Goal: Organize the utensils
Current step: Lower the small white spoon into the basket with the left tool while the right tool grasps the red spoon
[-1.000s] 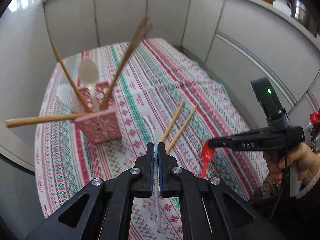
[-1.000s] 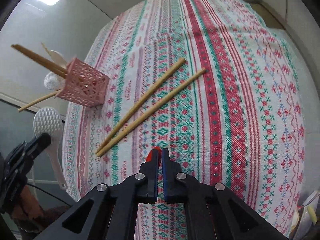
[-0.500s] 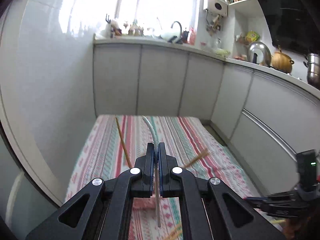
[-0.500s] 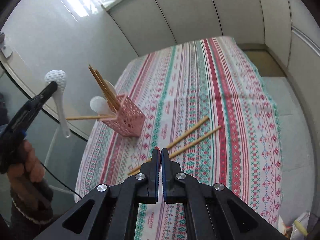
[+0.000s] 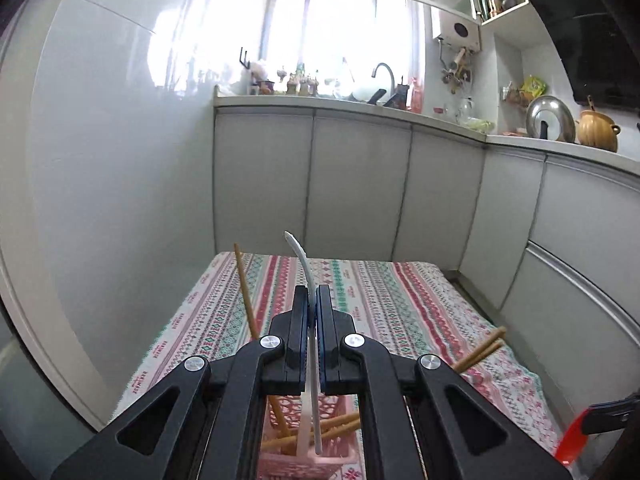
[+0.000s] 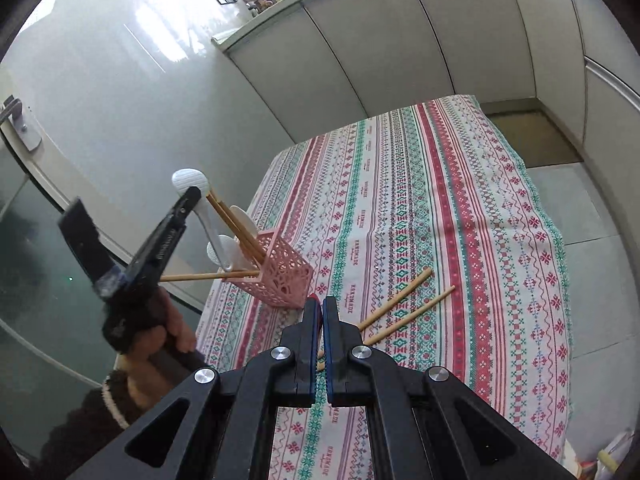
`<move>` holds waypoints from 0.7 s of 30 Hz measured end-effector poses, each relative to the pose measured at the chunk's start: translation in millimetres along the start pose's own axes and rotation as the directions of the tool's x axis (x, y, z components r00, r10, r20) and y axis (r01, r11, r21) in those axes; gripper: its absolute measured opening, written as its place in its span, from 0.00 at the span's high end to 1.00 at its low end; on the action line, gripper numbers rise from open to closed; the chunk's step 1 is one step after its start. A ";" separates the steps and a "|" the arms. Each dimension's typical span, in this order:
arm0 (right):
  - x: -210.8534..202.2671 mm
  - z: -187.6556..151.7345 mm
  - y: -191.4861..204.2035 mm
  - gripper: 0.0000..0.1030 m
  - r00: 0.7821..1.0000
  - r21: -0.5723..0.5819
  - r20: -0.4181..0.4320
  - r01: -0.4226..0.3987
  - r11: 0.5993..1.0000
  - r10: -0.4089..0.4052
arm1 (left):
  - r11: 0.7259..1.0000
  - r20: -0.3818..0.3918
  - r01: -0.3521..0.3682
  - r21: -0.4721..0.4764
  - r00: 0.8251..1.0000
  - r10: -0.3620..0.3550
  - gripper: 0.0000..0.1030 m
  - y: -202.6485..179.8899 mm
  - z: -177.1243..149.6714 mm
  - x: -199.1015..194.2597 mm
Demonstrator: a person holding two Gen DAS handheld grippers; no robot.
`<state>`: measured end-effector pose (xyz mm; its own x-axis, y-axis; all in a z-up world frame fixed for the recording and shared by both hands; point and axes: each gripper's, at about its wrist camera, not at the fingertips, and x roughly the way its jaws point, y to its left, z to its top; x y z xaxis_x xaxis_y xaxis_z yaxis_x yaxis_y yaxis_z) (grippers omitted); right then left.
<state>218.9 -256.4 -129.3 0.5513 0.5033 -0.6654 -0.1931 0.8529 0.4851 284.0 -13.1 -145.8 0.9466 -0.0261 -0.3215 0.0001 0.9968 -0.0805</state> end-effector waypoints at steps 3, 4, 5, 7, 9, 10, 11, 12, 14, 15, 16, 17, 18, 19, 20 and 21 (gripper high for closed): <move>-0.9 1.1 -1.2 0.98 1.000 0.001 0.005 0.001 1.000 -0.001 | 0.999 0.006 -0.034 -0.013 0.999 0.034 0.97 2.5 -11.1 8.7; -0.9 1.3 -2.0 0.98 1.000 0.002 0.006 0.001 1.000 -0.001 | 0.999 0.008 -0.045 -0.016 0.999 0.045 0.97 3.6 -14.8 10.2; -0.6 1.8 -2.5 0.98 1.000 0.003 0.006 0.002 1.000 -0.002 | 0.998 0.009 -0.054 -0.021 0.998 0.054 0.97 4.6 -17.8 11.4; -0.6 2.4 -3.4 0.98 1.000 0.005 0.007 0.006 1.000 -0.006 | 0.997 0.008 -0.071 -0.018 0.997 0.071 0.97 4.8 -21.9 14.9; -0.3 2.4 -4.4 0.98 1.000 0.007 0.008 0.010 1.000 -0.010 | 0.997 0.017 -0.074 -0.007 0.997 0.074 0.97 2.5 -27.0 14.7; -0.5 2.0 -4.5 0.98 1.000 0.008 0.010 0.013 1.000 -0.013 | 0.997 0.020 -0.074 0.002 0.997 0.074 0.97 3.1 -28.8 14.0; -0.8 1.9 -4.4 0.98 1.000 0.009 0.011 0.016 1.000 -0.016 | 0.998 0.020 -0.069 0.009 0.997 0.069 0.97 2.1 -30.7 14.7; -1.2 1.9 -4.5 0.98 1.000 0.010 0.014 0.018 1.000 -0.018 | 0.998 0.015 -0.065 0.013 0.998 0.065 0.97 1.9 -31.7 16.2; -3.2 1.7 -4.1 0.98 1.000 0.012 0.020 0.018 1.000 -0.018 | 0.999 -0.006 -0.047 0.011 0.999 0.047 0.97 2.1 -33.6 18.2; -4.6 1.6 -3.6 0.98 1.000 0.013 0.024 0.018 1.000 -0.018 | 0.999 -0.018 -0.043 0.011 0.999 0.043 0.97 2.7 -34.6 18.6; -5.7 1.4 -3.4 0.98 0.999 0.013 0.028 0.018 1.000 -0.018 | 0.999 -0.032 -0.036 0.012 0.999 0.037 0.97 3.0 -35.4 19.0; -7.0 1.5 -2.9 0.98 0.999 0.014 0.031 0.017 1.000 -0.018 | 1.000 -0.053 -0.028 0.010 0.998 0.029 0.95 2.9 -35.9 19.6; -8.5 2.0 -2.4 0.98 0.999 0.014 0.036 0.019 1.000 -0.019 | 1.000 -0.068 -0.025 0.009 0.997 0.025 0.95 3.1 -36.6 19.5; -9.7 2.8 -1.8 0.98 0.999 0.013 0.042 0.024 1.000 -0.024 | 1.000 -0.093 -0.013 0.008 0.996 0.014 0.94 2.9 -35.9 20.3; -11.0 3.9 -1.3 0.98 0.998 0.014 0.050 0.030 0.999 -0.031 | 1.000 -0.124 0.006 0.006 0.992 -0.005 0.91 2.8 -34.3 20.3; -11.8 5.3 -0.8 0.98 0.998 0.017 0.056 0.033 0.999 -0.034 | 1.000 -0.139 0.017 0.006 0.990 -0.016 0.86 2.4 -32.1 18.2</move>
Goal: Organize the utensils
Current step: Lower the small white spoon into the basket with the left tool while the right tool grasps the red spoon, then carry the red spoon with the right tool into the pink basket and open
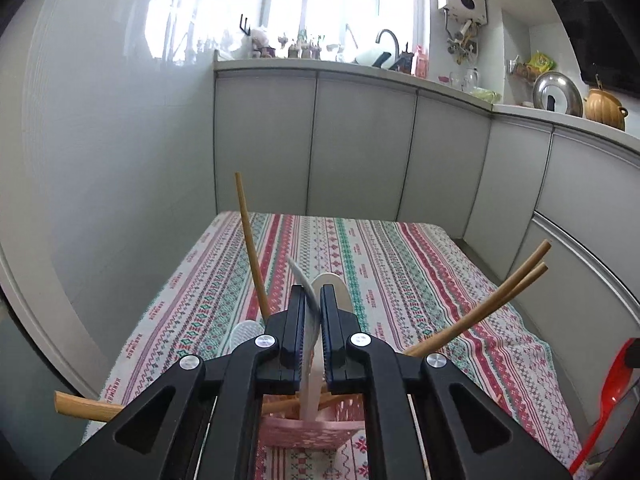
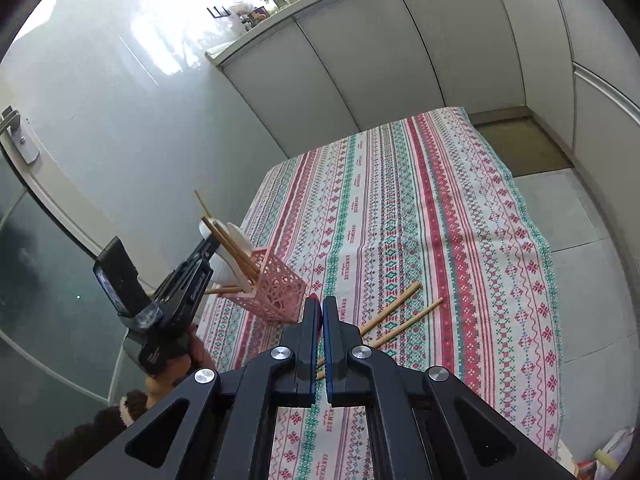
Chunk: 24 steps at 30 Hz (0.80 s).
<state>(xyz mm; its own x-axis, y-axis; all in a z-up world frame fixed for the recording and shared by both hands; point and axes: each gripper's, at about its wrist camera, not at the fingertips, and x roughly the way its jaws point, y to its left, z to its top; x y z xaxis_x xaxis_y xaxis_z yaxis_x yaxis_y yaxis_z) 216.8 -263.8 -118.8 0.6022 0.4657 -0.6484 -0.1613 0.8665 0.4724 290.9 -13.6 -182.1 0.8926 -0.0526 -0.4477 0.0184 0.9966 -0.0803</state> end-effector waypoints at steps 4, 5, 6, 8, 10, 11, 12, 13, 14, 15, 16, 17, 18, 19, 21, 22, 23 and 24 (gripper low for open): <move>-2.9 5.6 4.7 0.98 0.999 -0.002 0.035 0.020 1.000 -0.019 | 0.998 -0.049 0.055 0.039 0.997 -0.053 0.53 -5.1 8.5 -18.7; -3.9 6.5 7.1 0.98 0.999 -0.007 0.044 0.024 1.000 -0.023 | 0.997 -0.059 0.067 0.048 0.996 -0.064 0.52 -7.2 10.1 -26.4; -5.0 7.2 10.0 0.98 0.998 -0.012 0.054 0.028 1.000 -0.027 | 0.996 -0.068 0.075 0.053 0.995 -0.072 0.52 -7.2 11.3 -33.0; -8.0 9.0 16.9 0.98 0.996 -0.027 0.076 0.044 0.999 -0.041 | 0.995 -0.096 0.086 0.046 0.992 -0.081 0.52 -4.6 16.2 -47.8; -12.3 11.2 24.0 0.98 0.994 -0.041 0.101 0.052 0.998 -0.048 | 0.996 -0.127 0.088 0.016 0.988 -0.085 0.51 0.9 20.8 -61.0; -15.5 12.9 27.3 0.98 0.992 -0.047 0.115 0.053 0.998 -0.047 | 0.996 -0.150 0.091 -0.008 0.984 -0.091 0.50 6.5 24.1 -70.9; -19.3 15.1 31.5 0.98 0.990 -0.053 0.134 0.057 0.997 -0.050 | 0.995 -0.167 0.093 -0.035 0.981 -0.097 0.50 12.1 25.1 -79.2; -23.0 17.5 35.8 0.98 0.987 -0.059 0.153 0.062 0.996 -0.053 | 0.994 -0.182 0.083 -0.072 0.979 -0.095 0.49 19.5 24.9 -88.3; -27.3 20.0 40.7 0.98 0.984 -0.064 0.173 0.063 0.996 -0.051 | 0.991 -0.205 0.070 -0.116 0.974 -0.092 0.46 27.6 24.4 -97.0; -31.4 22.1 45.9 0.98 0.980 -0.068 0.192 0.065 0.996 -0.050 | 0.986 -0.238 0.064 -0.156 0.966 -0.100 0.42 35.7 23.3 -104.9; -34.4 24.4 50.4 0.98 0.977 -0.070 0.209 0.066 0.995 -0.050 | 0.982 -0.265 0.054 -0.182 0.959 -0.102 0.41 42.7 21.1 -110.7; -37.5 26.9 55.4 0.98 0.973 -0.072 0.225 0.065 0.995 -0.047 | 0.979 -0.292 0.037 -0.202 0.952 -0.096 0.41 49.9 17.5 -116.5; -41.1 29.6 61.6 0.98 0.969 -0.076 0.245 0.065 0.995 -0.044 | 0.975 -0.307 0.022 -0.220 0.947 -0.091 0.40 57.5 13.7 -122.1; -43.5 31.8 67.5 0.98 0.964 -0.083 0.261 0.072 0.994 -0.048 | 0.973 -0.317 0.014 -0.232 0.944 -0.089 0.39 64.7 9.5 -126.3; -48.4 35.8 81.9 0.98 0.953 -0.102 0.298 0.095 0.990 -0.061 | 0.968 -0.326 -0.004 -0.250 0.942 -0.080 0.38 78.4 2.4 -129.6; -50.6 36.4 88.1 0.98 0.949 -0.109 0.310 0.095 0.989 -0.056 | 0.965 -0.336 -0.020 -0.260 0.939 -0.071 0.38 85.1 0.3 -128.5; -52.0 36.8 94.4 0.98 0.945 -0.117 0.322 0.093 0.989 -0.051 | 0.962 -0.354 -0.038 -0.271 0.933 -0.062 0.38 91.8 -3.0 -126.5; -52.7 37.1 102.7 0.98 0.940 -0.128 0.337 0.100 0.987 -0.051 | 0.959 -0.376 -0.056 -0.277 0.925 -0.055 0.38 98.3 -6.8 -122.7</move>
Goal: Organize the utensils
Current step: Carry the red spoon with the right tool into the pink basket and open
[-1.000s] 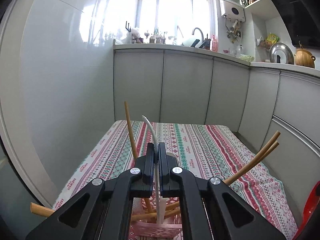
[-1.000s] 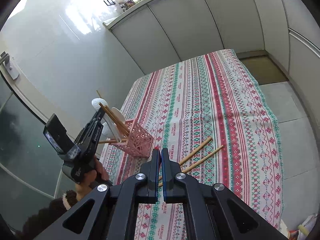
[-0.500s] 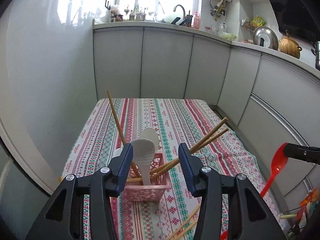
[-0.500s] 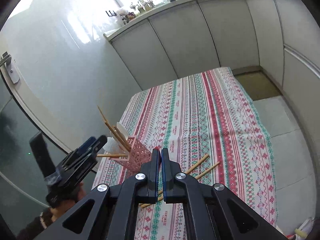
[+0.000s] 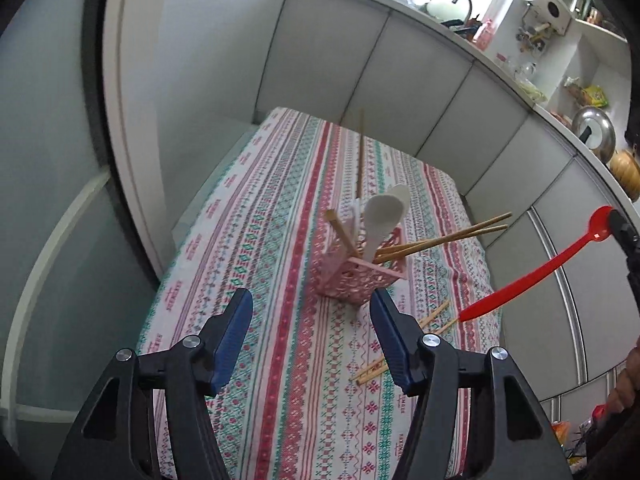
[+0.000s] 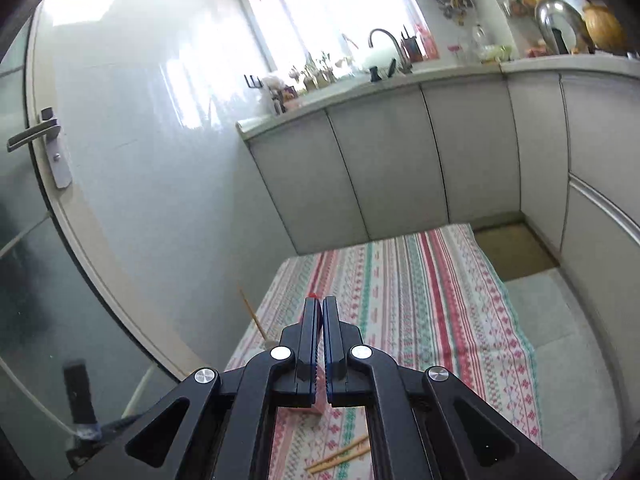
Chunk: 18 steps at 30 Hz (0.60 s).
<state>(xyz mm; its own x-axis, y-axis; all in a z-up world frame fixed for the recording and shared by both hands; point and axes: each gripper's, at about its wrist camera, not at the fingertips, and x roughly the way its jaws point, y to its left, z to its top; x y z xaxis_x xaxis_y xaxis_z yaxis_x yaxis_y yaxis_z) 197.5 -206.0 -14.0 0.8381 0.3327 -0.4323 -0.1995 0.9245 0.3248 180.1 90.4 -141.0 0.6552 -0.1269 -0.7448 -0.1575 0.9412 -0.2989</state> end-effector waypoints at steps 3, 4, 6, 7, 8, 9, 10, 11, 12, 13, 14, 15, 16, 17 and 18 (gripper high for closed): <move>3.1 2.5 23.3 0.98 0.999 -0.052 0.041 0.027 0.998 -0.025 | 0.999 -0.089 -0.033 0.000 0.995 0.033 0.38 14.7 -0.5 17.3; 7.3 2.8 31.8 0.98 0.998 -0.074 0.051 0.042 0.996 -0.039 | 1.000 -0.130 -0.027 0.004 0.991 0.028 0.38 17.2 -2.4 24.0; 19.0 2.3 47.8 0.98 0.997 -0.116 0.057 0.063 0.991 -0.057 | 1.000 -0.199 0.010 -0.010 0.980 -0.012 0.38 21.2 -3.5 37.0; 25.1 1.2 54.1 0.98 0.996 -0.133 0.060 0.076 0.988 -0.068 | 0.999 -0.229 0.035 -0.029 0.973 -0.041 0.38 23.0 -4.5 42.3; 31.4 0.1 60.8 0.98 0.995 -0.152 0.064 0.089 0.984 -0.080 | 0.997 -0.257 0.060 -0.056 0.964 -0.073 0.38 25.1 -6.3 46.9; 39.3 -1.5 68.3 0.98 0.993 -0.173 0.071 0.103 0.980 -0.092 | 0.994 -0.280 0.073 -0.079 0.955 -0.092 0.38 26.8 -8.1 50.8; 45.9 -3.3 73.3 0.98 0.992 -0.189 0.075 0.117 0.975 -0.104 | 0.994 -0.296 0.070 -0.084 0.951 -0.092 0.38 27.1 -9.3 53.2; 52.0 -5.3 79.3 0.98 0.990 -0.205 0.081 0.130 0.970 -0.115 | 0.995 -0.302 0.060 -0.077 0.950 -0.081 0.38 25.9 -8.8 54.4; 59.5 -7.5 85.6 0.98 0.988 -0.226 0.090 0.143 0.964 -0.126 | 0.996 -0.299 0.051 -0.066 0.952 -0.069 0.38 24.4 -8.2 53.3; 66.0 -10.1 90.8 0.98 0.986 -0.246 0.094 0.156 0.957 -0.136 | 0.998 -0.286 0.041 -0.045 0.957 -0.052 0.38 22.4 -7.4 50.9; 73.4 -13.5 95.3 0.98 0.984 -0.268 0.095 0.168 0.949 -0.148 | 0.999 -0.273 0.032 -0.029 0.961 -0.038 0.38 20.8 -5.1 50.3; 81.1 -17.2 100.5 0.98 0.982 -0.292 0.097 0.186 0.938 -0.165 | 1.000 -0.264 0.024 -0.017 0.964 -0.027 0.38 19.7 -4.0 48.9; 88.7 -20.5 102.9 0.98 0.979 -0.309 0.101 0.201 0.930 -0.179 | 1.000 -0.256 0.018 -0.008 0.966 -0.019 0.37 19.1 -2.9 48.1; 95.1 -24.2 105.7 0.98 0.976 -0.324 0.102 0.213 0.922 -0.190 | 1.000 -0.255 0.016 -0.008 0.967 -0.017 0.37 20.2 -1.2 49.4; 101.9 -27.5 107.9 0.98 0.975 -0.337 0.100 0.222 0.915 -0.200 | 1.000 -0.257 0.018 -0.011 0.966 -0.020 0.37 21.2 -0.6 50.0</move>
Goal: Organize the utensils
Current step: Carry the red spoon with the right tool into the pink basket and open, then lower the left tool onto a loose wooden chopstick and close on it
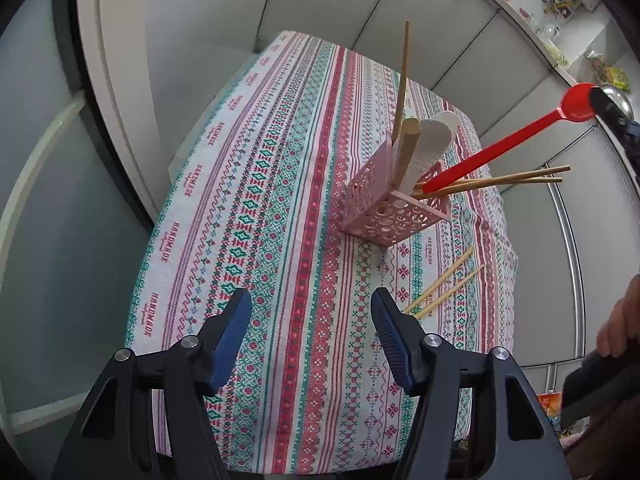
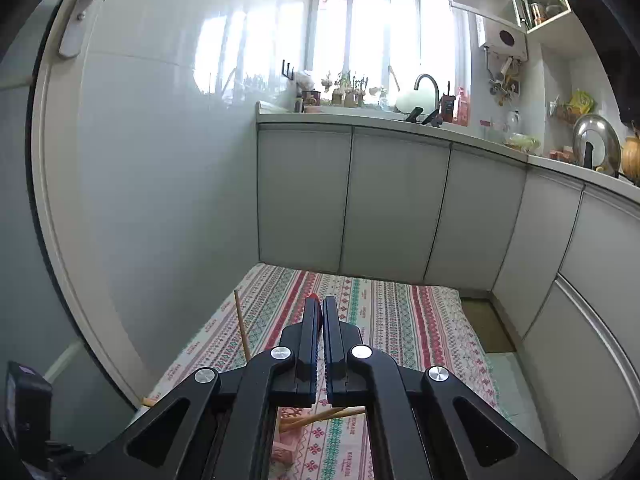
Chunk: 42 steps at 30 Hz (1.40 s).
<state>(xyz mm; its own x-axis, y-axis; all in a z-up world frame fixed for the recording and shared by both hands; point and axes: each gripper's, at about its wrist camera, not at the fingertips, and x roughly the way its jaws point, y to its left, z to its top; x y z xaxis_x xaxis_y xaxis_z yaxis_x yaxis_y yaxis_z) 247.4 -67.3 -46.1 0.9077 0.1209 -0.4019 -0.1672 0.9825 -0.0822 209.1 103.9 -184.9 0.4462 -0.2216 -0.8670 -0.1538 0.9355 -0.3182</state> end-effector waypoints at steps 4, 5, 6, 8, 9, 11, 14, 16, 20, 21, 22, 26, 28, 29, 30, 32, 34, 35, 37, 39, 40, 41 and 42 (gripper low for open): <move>16.4 -9.2 11.0 0.98 1.000 -0.028 -0.019 0.011 1.000 -0.012 | 1.000 0.001 -0.012 0.008 1.000 0.012 0.37 1.1 1.1 -0.3; 20.4 -11.2 12.4 0.98 1.000 -0.031 -0.028 0.011 0.999 -0.012 | 1.000 0.006 -0.019 0.017 1.000 0.018 0.37 0.4 1.0 -1.0; 24.8 -13.7 13.3 0.98 0.999 -0.030 -0.038 0.008 1.000 -0.009 | 0.999 0.009 -0.023 0.023 1.000 0.022 0.37 -0.1 0.9 -1.6; 31.9 -18.9 13.8 0.98 0.998 -0.016 -0.066 -0.008 1.000 0.007 | 0.999 0.006 -0.025 0.028 1.000 0.025 0.37 -0.5 0.5 -1.0; 35.1 -21.6 13.0 0.97 0.996 -0.002 -0.083 -0.027 1.000 0.027 | 0.999 0.005 -0.027 0.029 1.000 0.027 0.37 -0.6 0.5 -0.7; 40.0 -26.0 10.1 0.97 0.989 0.030 -0.125 -0.074 0.997 0.077 | 0.998 0.013 -0.042 0.035 0.999 0.042 0.36 -1.4 0.5 -0.4; 38.6 -26.0 5.5 0.93 0.983 0.059 -0.150 -0.099 0.993 0.107 | 0.997 0.031 -0.060 0.053 0.998 0.059 0.27 -4.1 0.6 -1.4; 30.5 -22.1 1.1 0.80 0.980 0.075 -0.148 -0.121 0.990 0.131 | 0.996 0.042 -0.064 0.065 0.997 0.062 0.25 -6.3 0.1 -2.5; 7.4 -18.9 -9.7 0.59 0.979 0.100 -0.138 -0.139 0.985 0.152 | 0.993 0.040 -0.077 0.089 0.996 0.074 0.24 -10.5 -2.2 -0.5; 0.7 -19.2 -13.7 0.58 0.978 0.103 -0.139 -0.139 0.985 0.153 | 0.992 0.039 -0.080 0.095 0.996 0.077 0.24 -11.7 -3.1 0.1; -5.4 -20.4 -18.1 0.56 0.978 0.103 -0.142 -0.136 0.985 0.150 | 0.991 0.038 -0.083 0.102 0.996 0.080 0.24 -13.3 -3.9 0.6; -25.2 -28.5 -38.3 0.40 0.976 0.103 -0.179 -0.103 0.989 0.121 | 0.986 0.044 -0.096 0.133 0.995 0.091 0.24 -21.3 -9.0 1.3; -30.7 -35.4 -49.4 0.33 0.969 0.114 -0.216 -0.098 0.989 0.121 | 0.983 0.050 -0.102 0.153 0.994 0.096 0.24 -27.2 -12.6 1.4; -31.7 -39.3 -55.0 0.31 0.963 0.123 -0.238 -0.096 0.988 0.123 | 0.981 0.053 -0.105 0.162 0.994 0.098 0.24 -30.3 -14.1 1.8; -32.5 -43.7 -61.7 0.28 0.957 0.135 -0.261 -0.092 0.987 0.125 | 0.979 0.056 -0.108 0.175 0.993 0.100 0.24 -34.2 -16.2 2.5; -34.5 -52.3 -73.2 0.25 0.949 0.153 -0.292 -0.076 0.985 0.118 | 0.973 0.060 -0.117 0.200 0.993 0.107 0.24 -41.8 -20.2 4.5; -35.6 -61.6 -83.4 0.19 0.939 0.165 -0.325 -0.061 0.984 0.113 | 0.966 0.061 -0.129 0.226 0.991 0.118 0.23 -50.1 -24.3 7.4; -36.1 -65.9 -88.4 0.18 0.935 0.172 -0.338 -0.055 0.984 0.111 | 0.962 0.061 -0.132 0.238 0.991 0.121 0.23 -53.7 -25.9 8.8; -36.3 -75.9 -99.0 0.15 0.923 0.188 -0.369 -0.042 0.981 0.110 | 0.956 0.059 -0.138 0.259 0.990 0.127 0.23 -61.3 -29.3 12.4; -33.2 -87.9 -110.2 0.14 0.903 0.198 -0.415 -0.030 0.980 0.111 | 0.949 0.056 -0.147 0.277 0.989 0.137 0.23 -67.2 -32.4 16.3; -32.1 -94.6 -115.5 0.13 0.892 0.204 -0.438 -0.025 0.979 0.114 | 0.945 0.052 -0.153 0.288 0.988 0.144 0.23 -71.2 -34.0 18.8; -28.7 -101.9 -121.6 0.13 0.877 0.214 -0.466 -0.017 0.977 0.117 | 0.941 0.048 -0.156 0.299 0.988 0.148 0.23 -75.1 -35.7 21.5; -24.5 -109.9 -128.1 0.13 0.859 0.226 -0.498 -0.004 0.974 0.119 | 0.937 0.045 -0.159 0.311 0.987 0.153 0.23 -79.2 -37.4 23.9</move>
<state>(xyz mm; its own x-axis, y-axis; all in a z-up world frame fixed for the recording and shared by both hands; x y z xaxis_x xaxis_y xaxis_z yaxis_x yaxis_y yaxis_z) 204.3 -211.7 -126.0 0.5683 0.1505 -0.8089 -0.0796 0.9886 0.1281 199.0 14.2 -194.8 0.4564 -0.0638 -0.8875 0.0594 0.9974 -0.0412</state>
